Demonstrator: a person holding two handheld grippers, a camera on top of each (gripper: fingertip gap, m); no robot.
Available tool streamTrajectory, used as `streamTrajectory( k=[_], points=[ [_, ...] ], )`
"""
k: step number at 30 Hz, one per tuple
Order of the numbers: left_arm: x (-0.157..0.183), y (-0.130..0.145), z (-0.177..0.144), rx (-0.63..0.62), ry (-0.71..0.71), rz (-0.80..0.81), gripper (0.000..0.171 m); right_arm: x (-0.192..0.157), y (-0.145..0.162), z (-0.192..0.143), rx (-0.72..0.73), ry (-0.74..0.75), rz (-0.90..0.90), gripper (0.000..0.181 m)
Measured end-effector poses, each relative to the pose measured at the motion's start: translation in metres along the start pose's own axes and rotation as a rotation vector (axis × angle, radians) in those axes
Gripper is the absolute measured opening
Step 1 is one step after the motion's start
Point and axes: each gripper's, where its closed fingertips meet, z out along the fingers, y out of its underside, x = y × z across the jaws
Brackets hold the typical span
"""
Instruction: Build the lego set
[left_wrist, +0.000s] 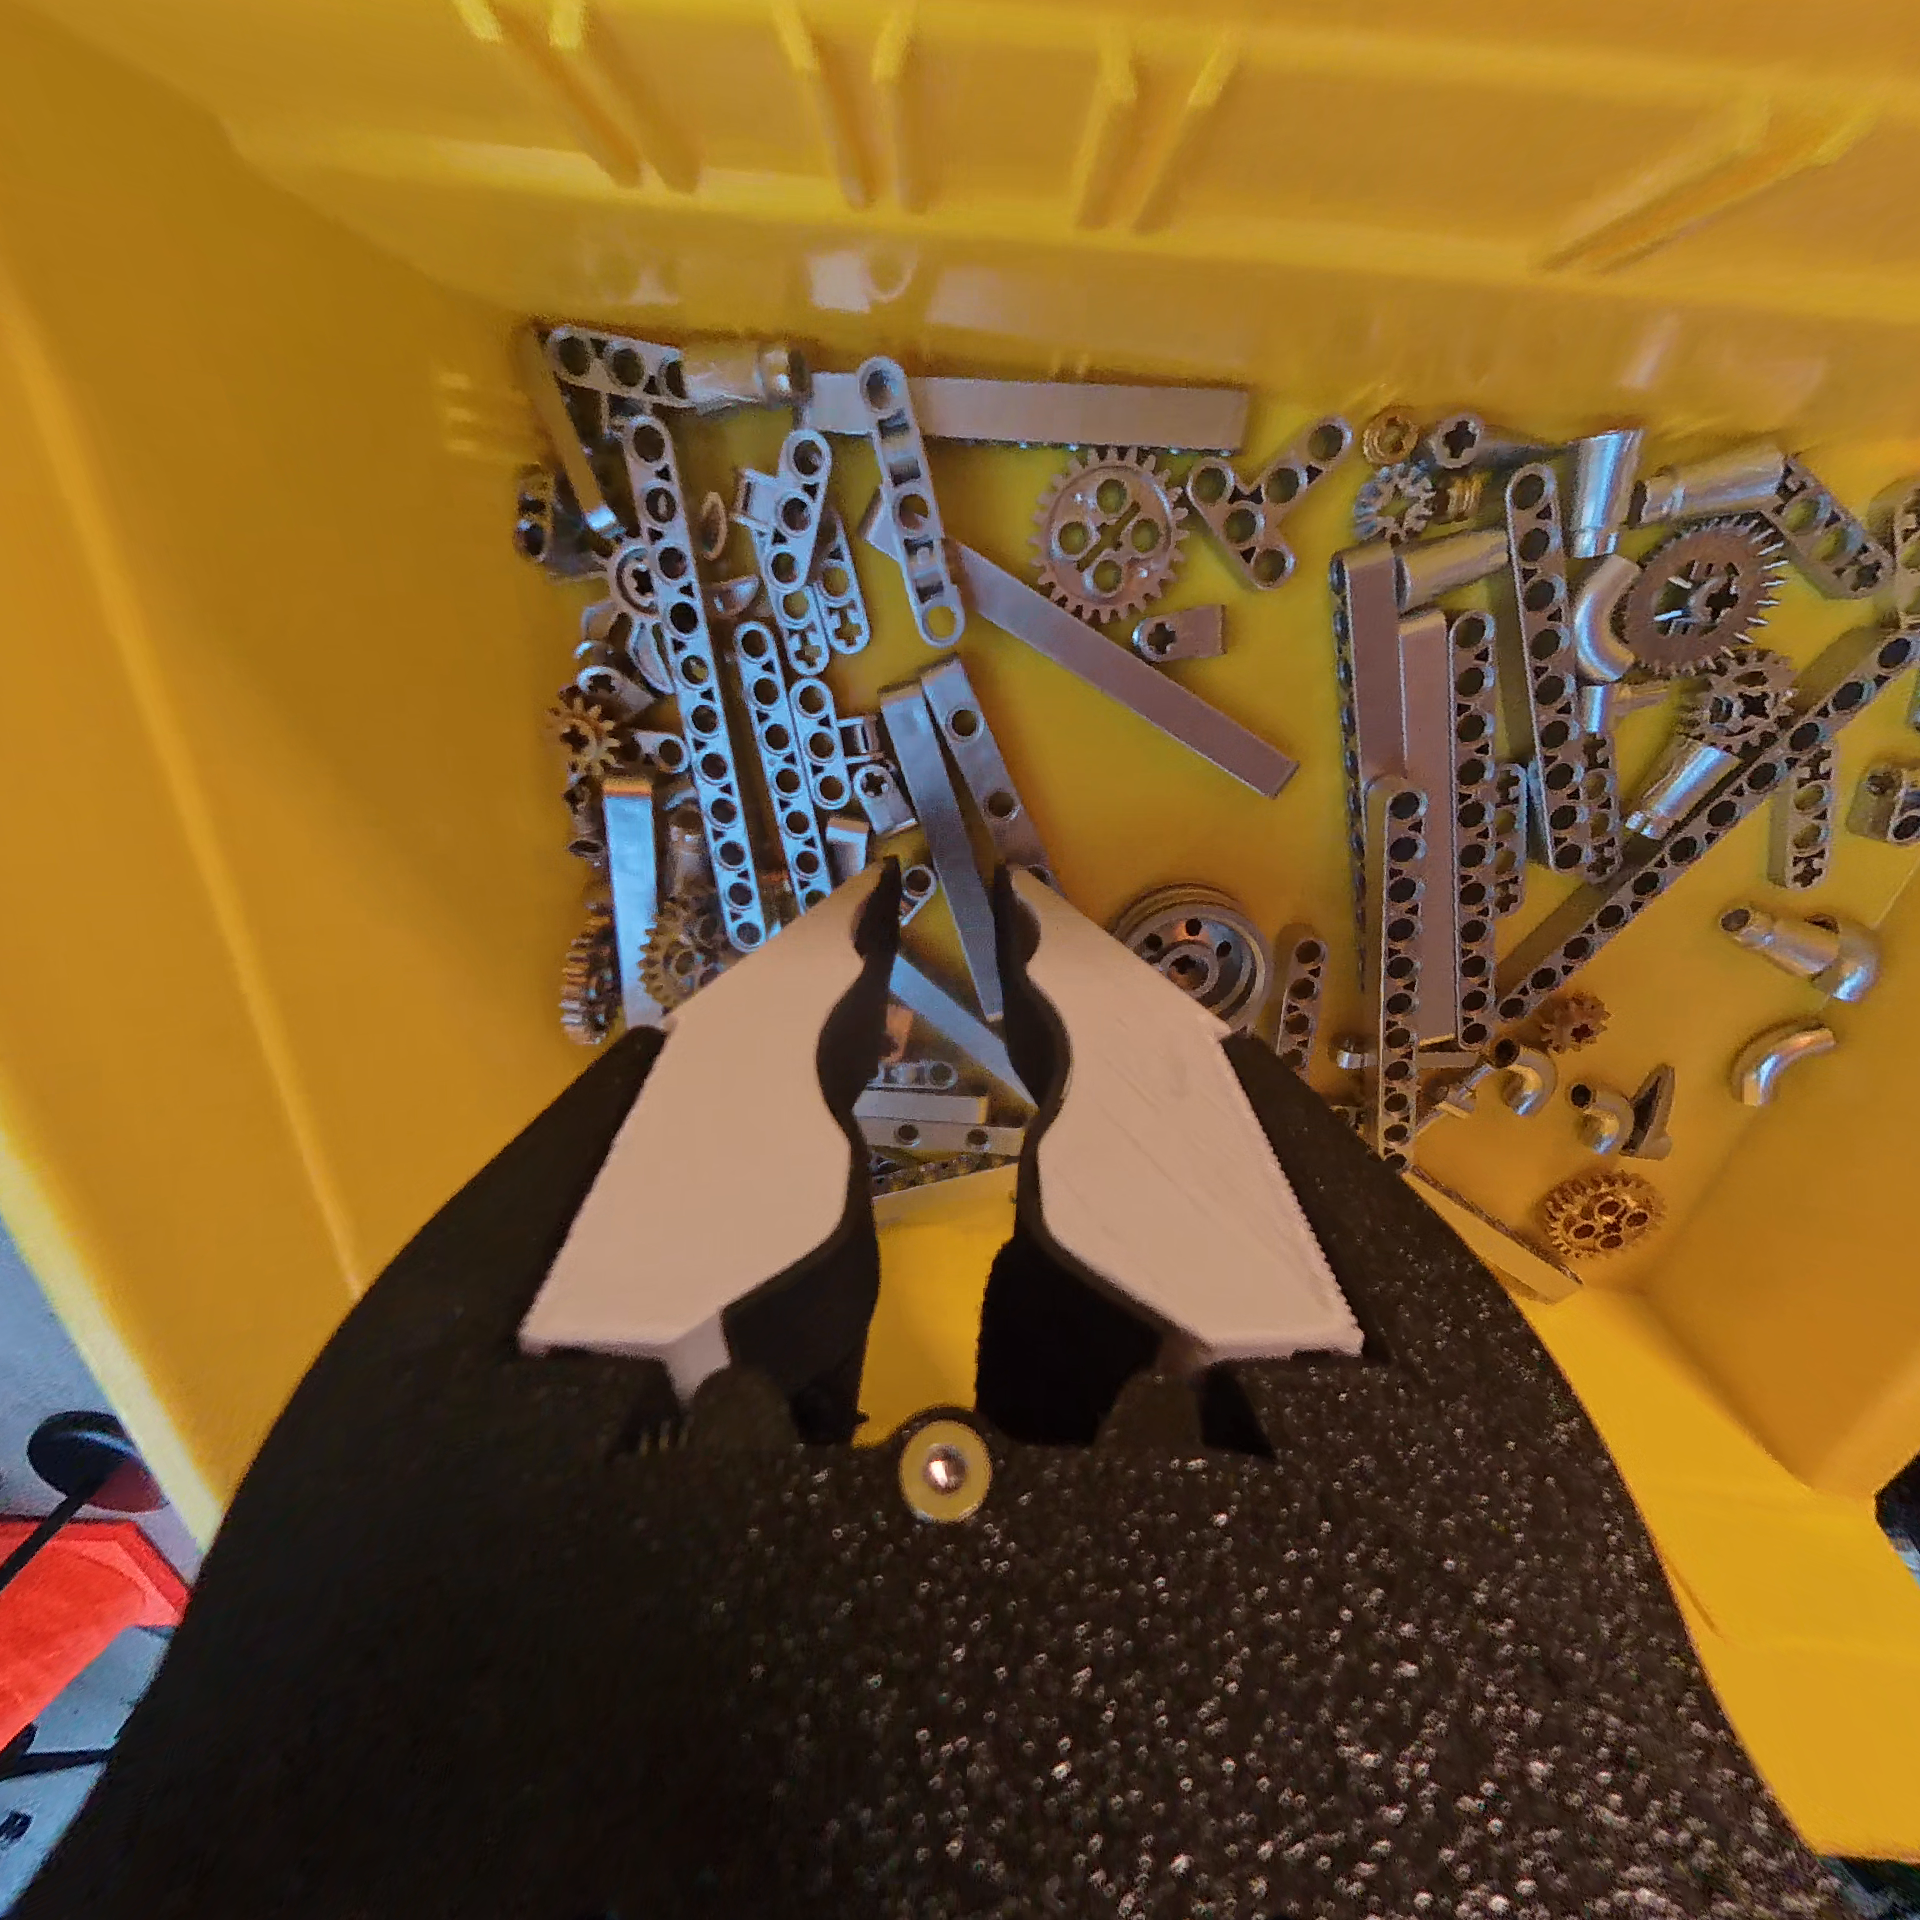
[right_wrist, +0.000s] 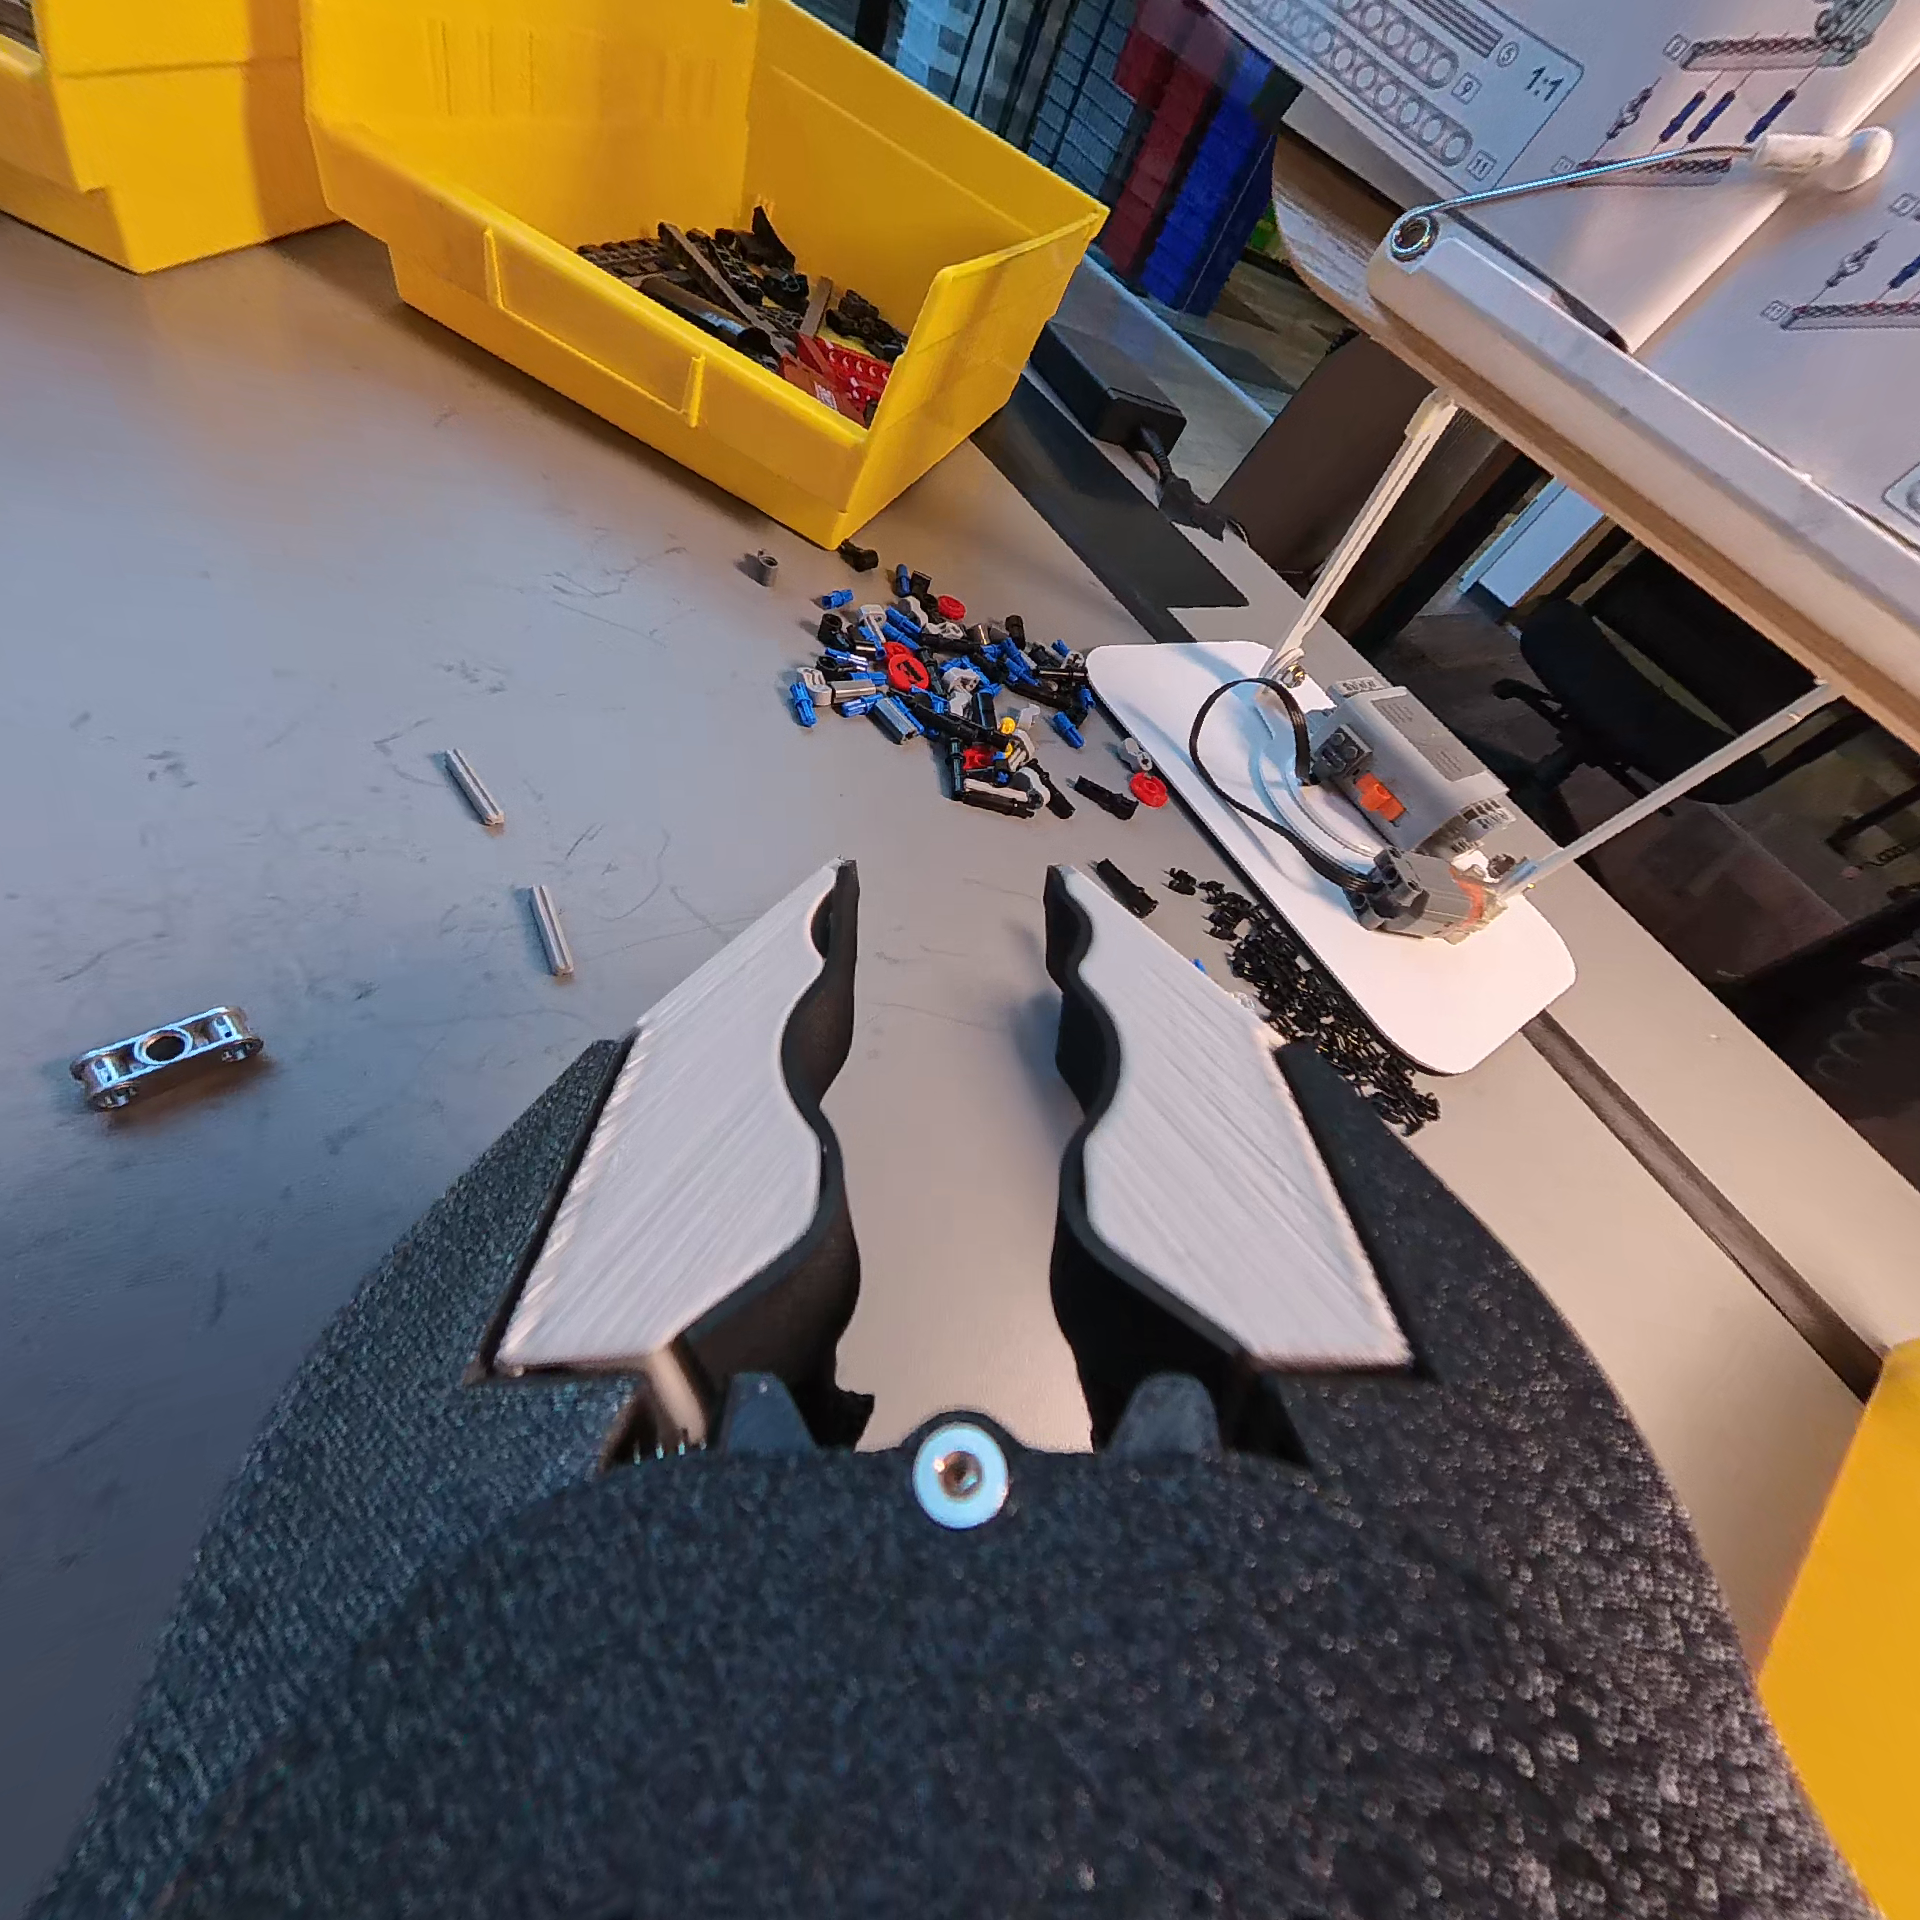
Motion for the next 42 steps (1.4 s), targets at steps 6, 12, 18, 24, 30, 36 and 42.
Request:
streamTrajectory(
  k=[6,12,18,24,30,36,42],
  points=[
    [0.036,0.004,-0.001,-0.013,0.185,0.045,0.000,0.000,0.000,0.000,-0.002,-0.002,0.000,0.034],
    [-0.011,0.001,-0.027,0.049,-0.059,-0.027,0.006,-0.001,0.000,0.001,-0.005,-0.005,-0.003,0.034],
    [-0.033,0.010,-0.013,-0.025,-0.133,-0.047,0.021,-0.003,0.002,0.002,-0.016,-0.007,-0.017,0.033],
    [-0.034,0.003,0.006,-0.053,-0.107,-0.035,0.017,-0.001,0.001,0.001,-0.010,-0.001,-0.013,0.033],
    [-0.003,0.008,-0.014,-0.044,0.012,0.018,0.006,0.001,0.002,0.000,-0.010,0.004,-0.015,0.033],
    [0.053,0.021,-0.039,-0.011,0.179,0.108,0.011,-0.003,0.004,0.001,-0.024,-0.011,-0.026,0.033],
    [-0.014,0.015,-0.057,0.090,-0.098,-0.042,0.018,-0.004,0.004,0.001,-0.025,-0.013,-0.038,0.032]
  ],
)
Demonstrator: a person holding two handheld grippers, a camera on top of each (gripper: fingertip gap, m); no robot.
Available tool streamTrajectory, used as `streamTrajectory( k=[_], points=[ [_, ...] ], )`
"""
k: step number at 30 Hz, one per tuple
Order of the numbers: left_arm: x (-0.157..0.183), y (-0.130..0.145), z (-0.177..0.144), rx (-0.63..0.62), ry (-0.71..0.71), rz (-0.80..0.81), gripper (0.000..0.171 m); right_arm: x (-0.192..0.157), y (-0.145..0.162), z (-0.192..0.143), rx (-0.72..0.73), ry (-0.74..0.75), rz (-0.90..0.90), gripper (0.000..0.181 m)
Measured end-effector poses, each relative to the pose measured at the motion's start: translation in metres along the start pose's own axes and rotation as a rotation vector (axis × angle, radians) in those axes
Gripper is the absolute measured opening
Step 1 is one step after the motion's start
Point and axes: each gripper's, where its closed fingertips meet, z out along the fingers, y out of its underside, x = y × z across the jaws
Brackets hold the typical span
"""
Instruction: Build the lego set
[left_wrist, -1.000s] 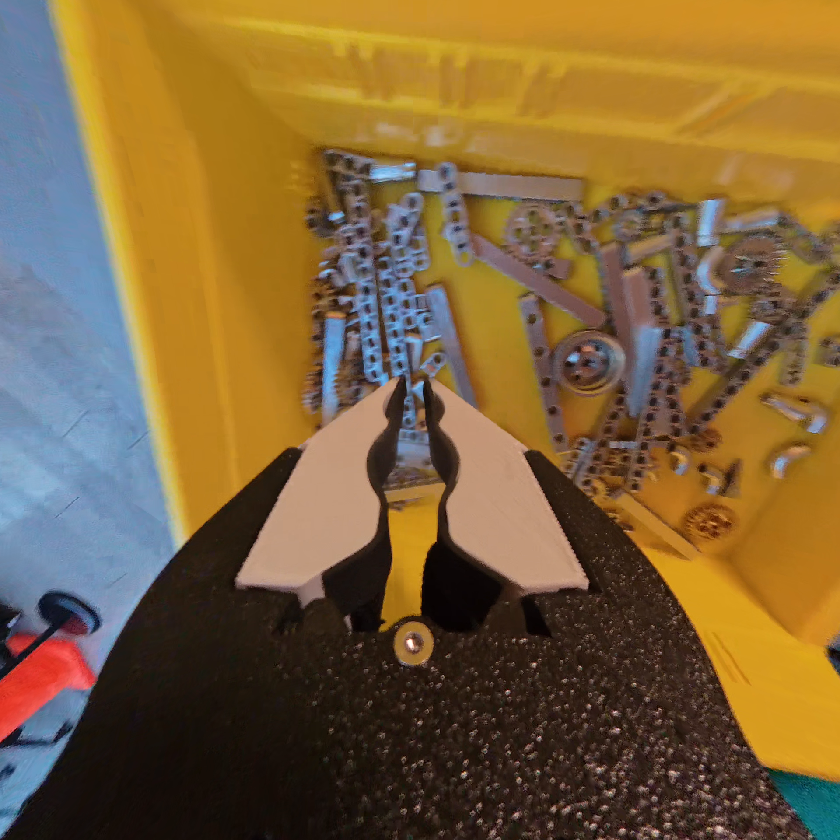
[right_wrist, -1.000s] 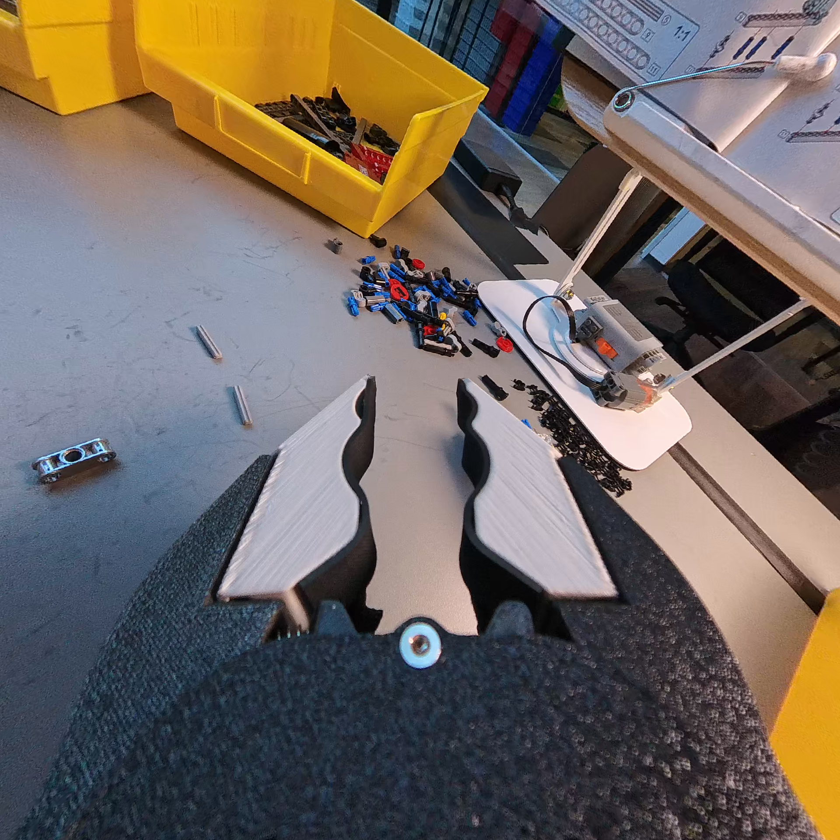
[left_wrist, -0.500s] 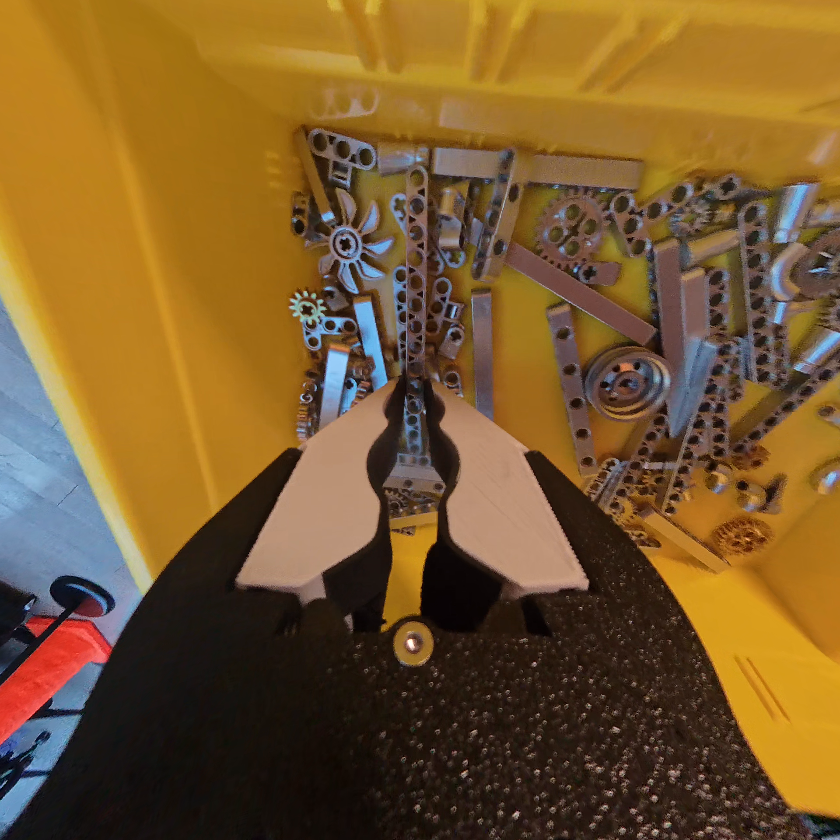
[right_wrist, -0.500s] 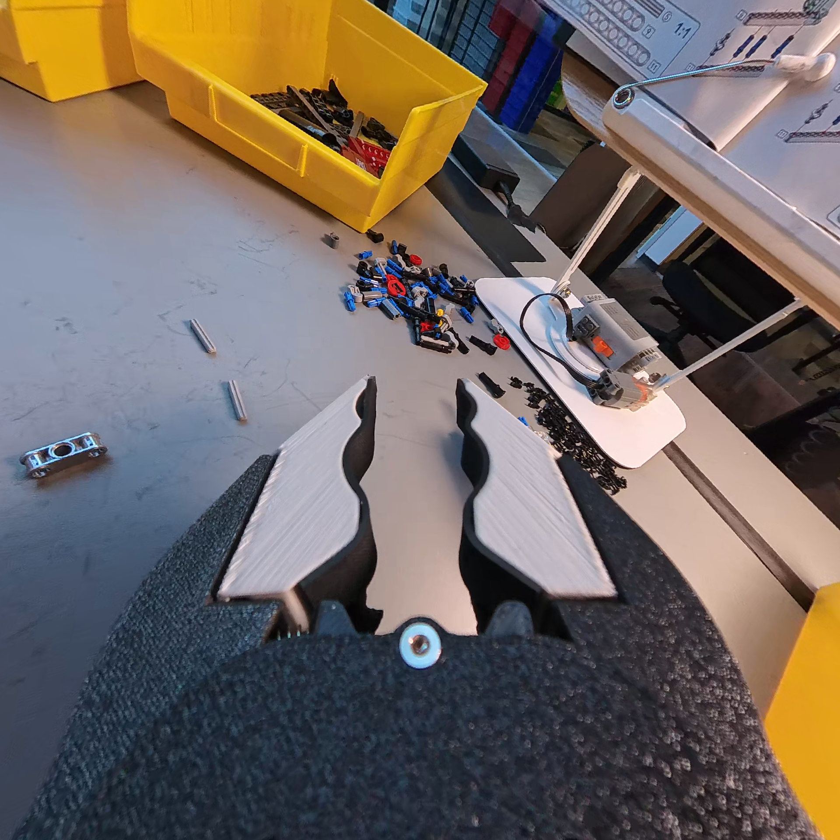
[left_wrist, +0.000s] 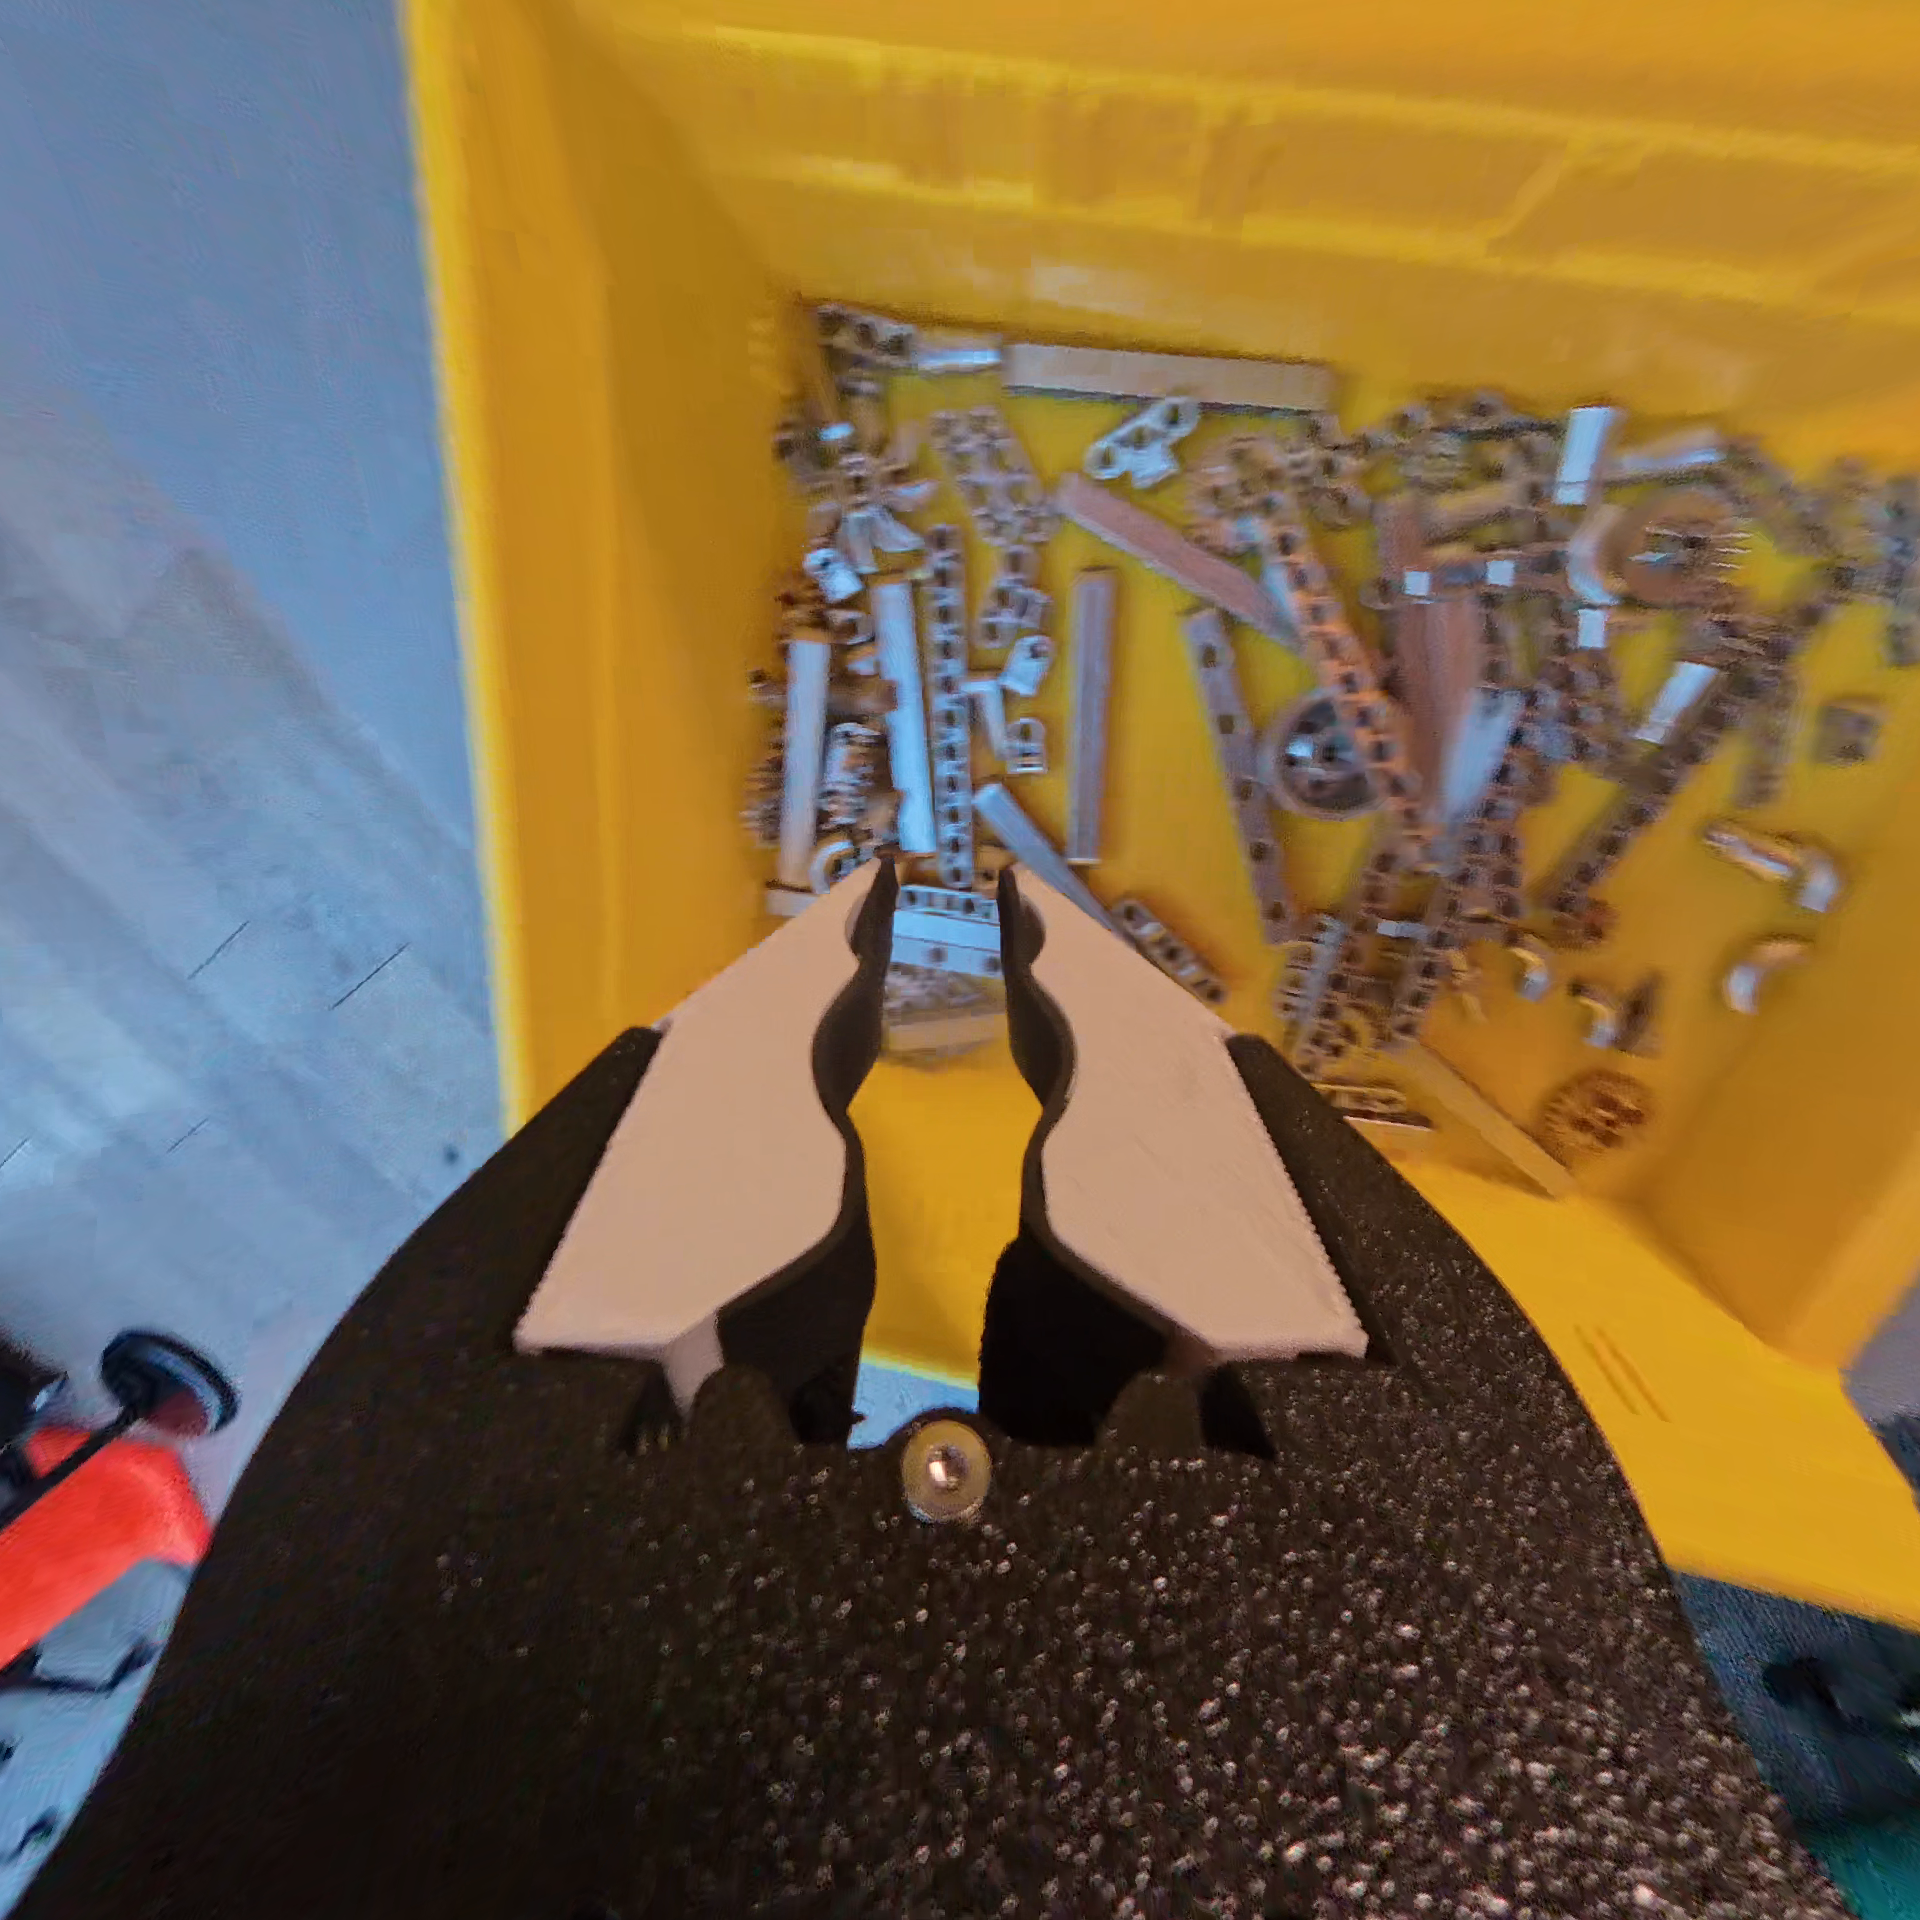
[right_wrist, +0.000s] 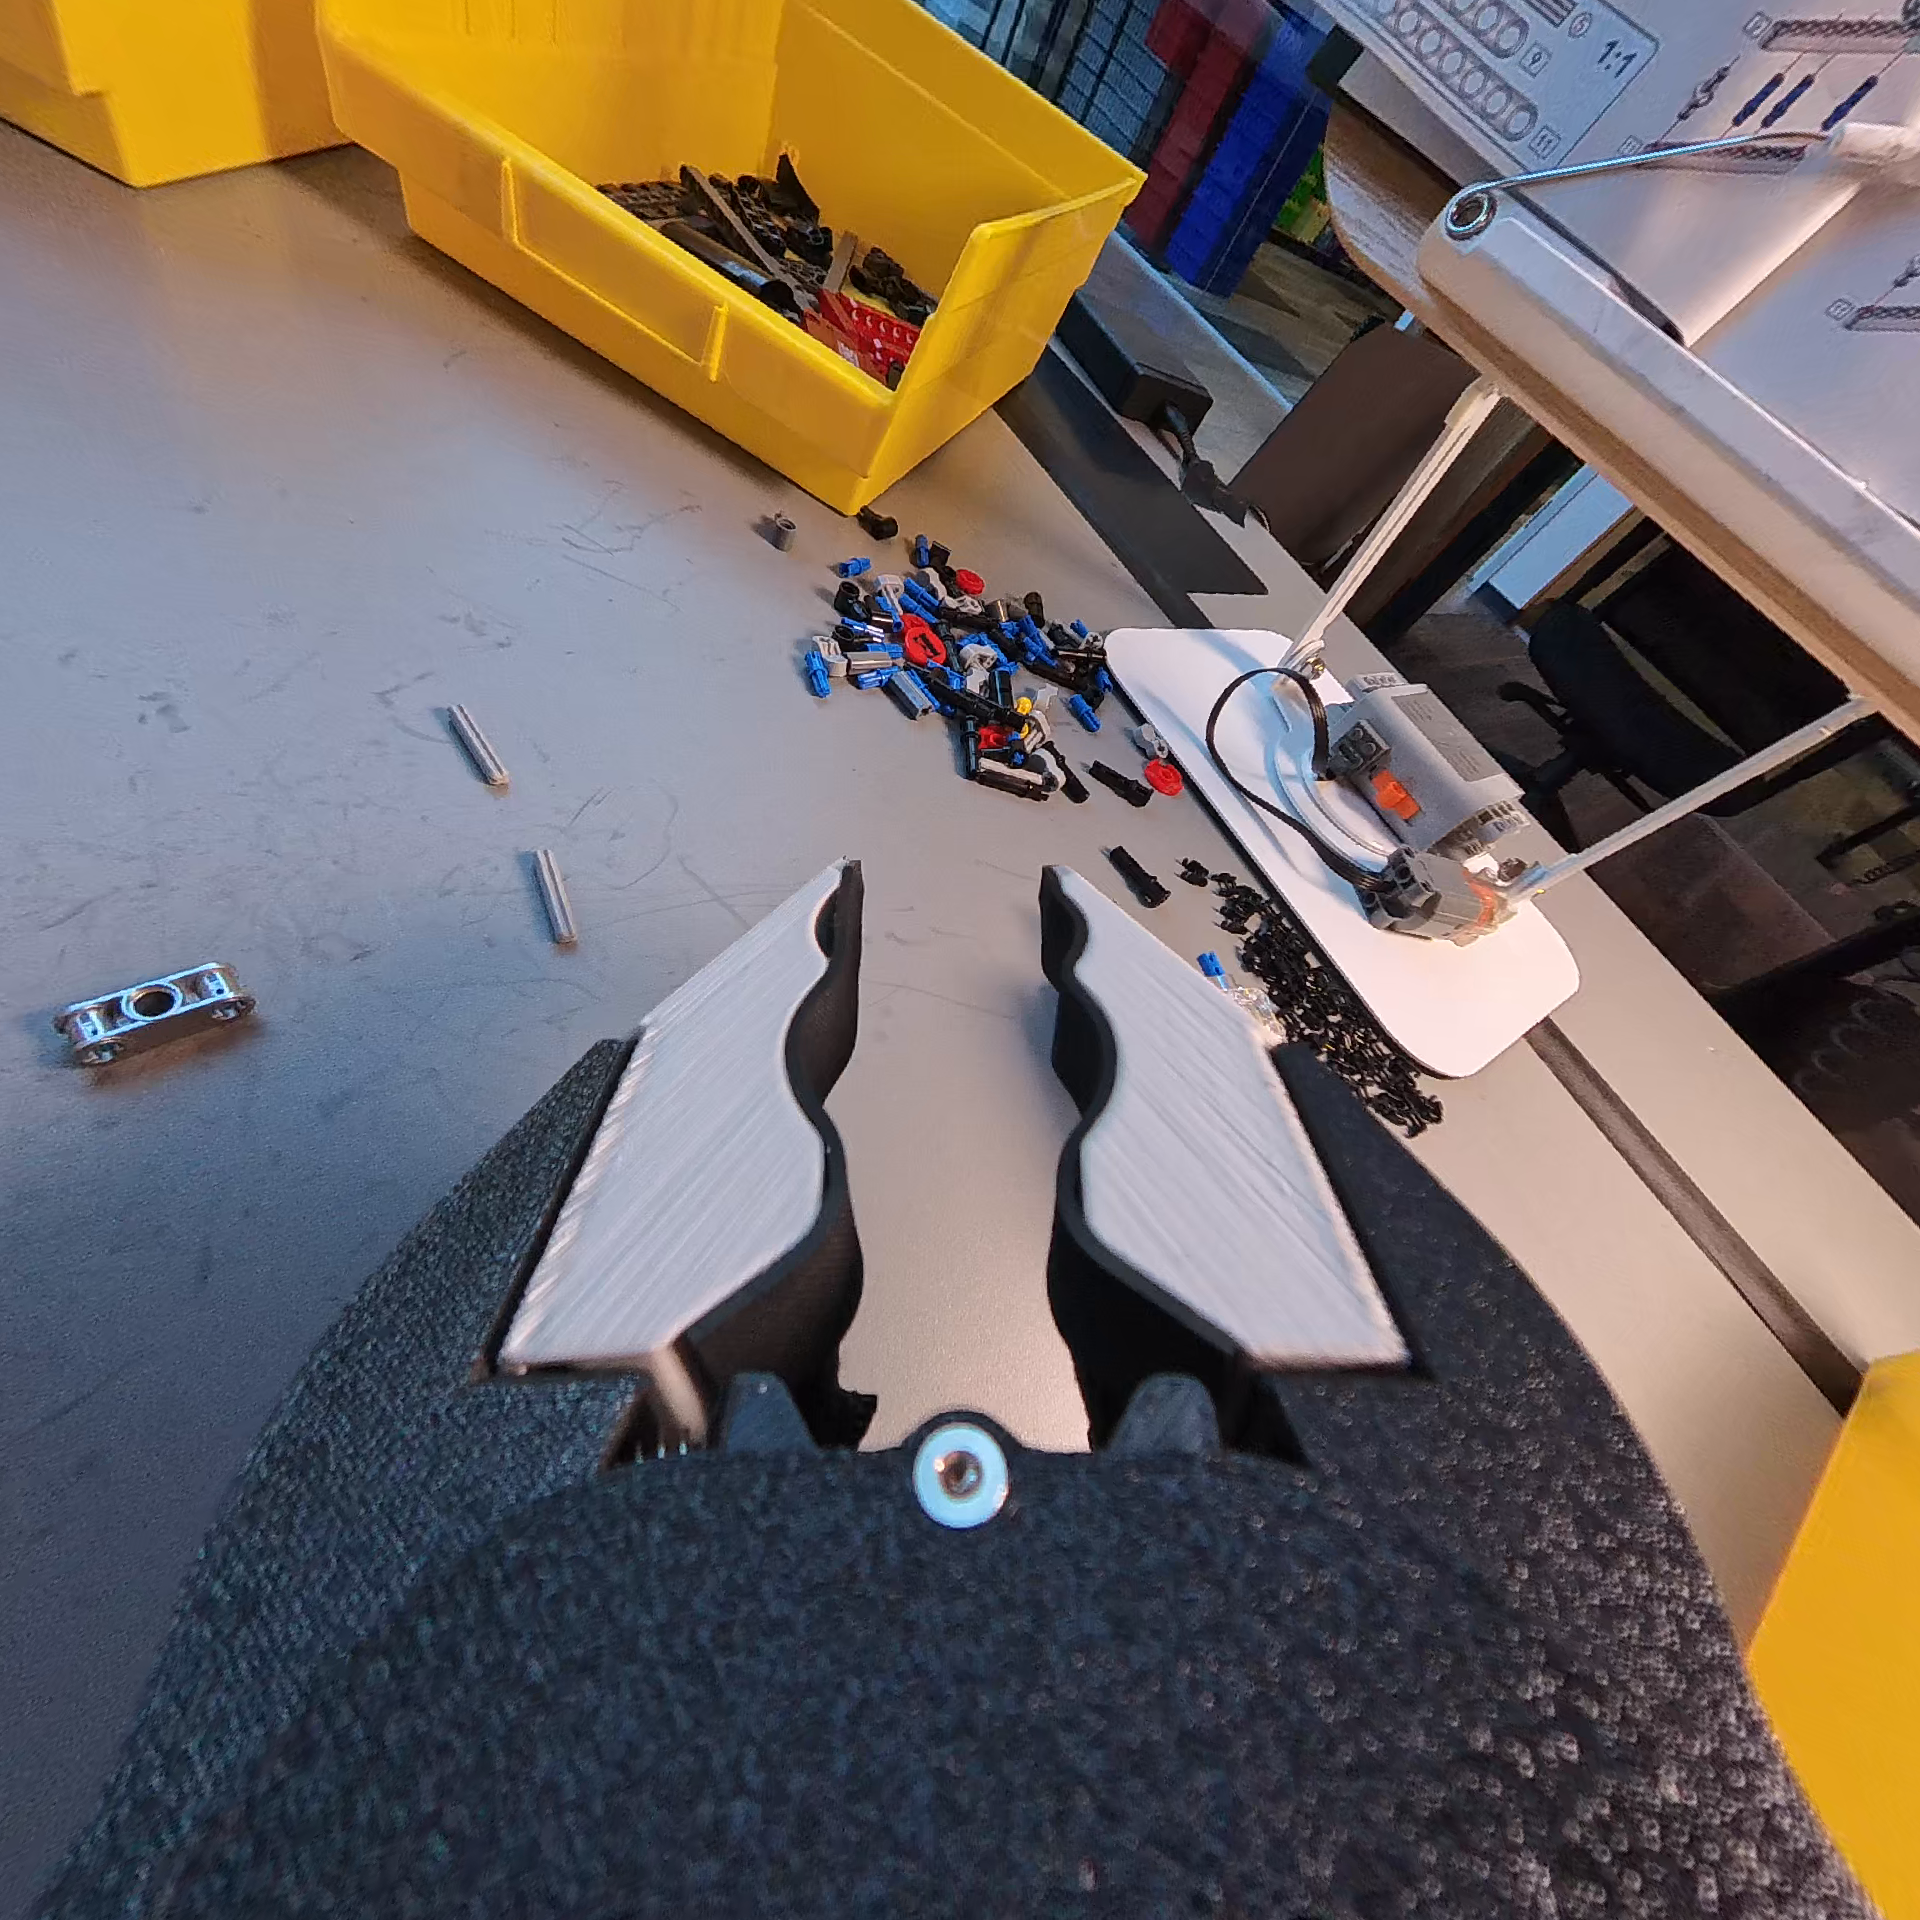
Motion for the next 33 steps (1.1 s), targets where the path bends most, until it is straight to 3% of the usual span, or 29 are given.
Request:
streamTrajectory(
  k=[3,5,12,15,18,21,26,29,33],
  points=[
    [-0.032,0.011,0.012,-0.077,-0.121,-0.032,0.021,0.001,-0.001,-0.001,0.005,0.005,0.003,0.032],
    [-0.039,0.017,0.024,-0.124,-0.123,-0.039,0.022,0.002,-0.001,-0.001,0.006,0.007,0.005,0.032],
    [-0.033,0.013,0.053,-0.160,-0.032,-0.046,0.020,0.001,0.001,0.001,-0.005,0.006,0.003,0.032],
    [-0.029,0.011,0.061,-0.179,-0.006,-0.036,0.006,0.001,0.002,0.002,-0.013,0.005,-0.006,0.032],
    [-0.021,0.013,0.064,-0.211,0.033,-0.016,0.004,0.000,0.002,0.002,-0.013,0.004,-0.008,0.032],
    [-0.008,0.008,0.055,-0.181,0.097,-0.024,0.004,0.001,0.001,0.001,-0.003,0.007,-0.004,0.032],
    [0.022,-0.021,0.015,0.008,0.236,-0.028,0.004,0.000,0.001,0.001,-0.002,0.000,-0.004,0.032],
    [0.029,-0.031,-0.006,0.077,0.241,-0.006,0.004,-0.001,0.001,0.001,-0.005,-0.004,-0.010,0.032],
    [0.011,-0.034,-0.015,0.105,0.141,-0.018,0.022,-0.001,0.001,0.001,-0.003,-0.005,-0.011,0.031]
  ],
)
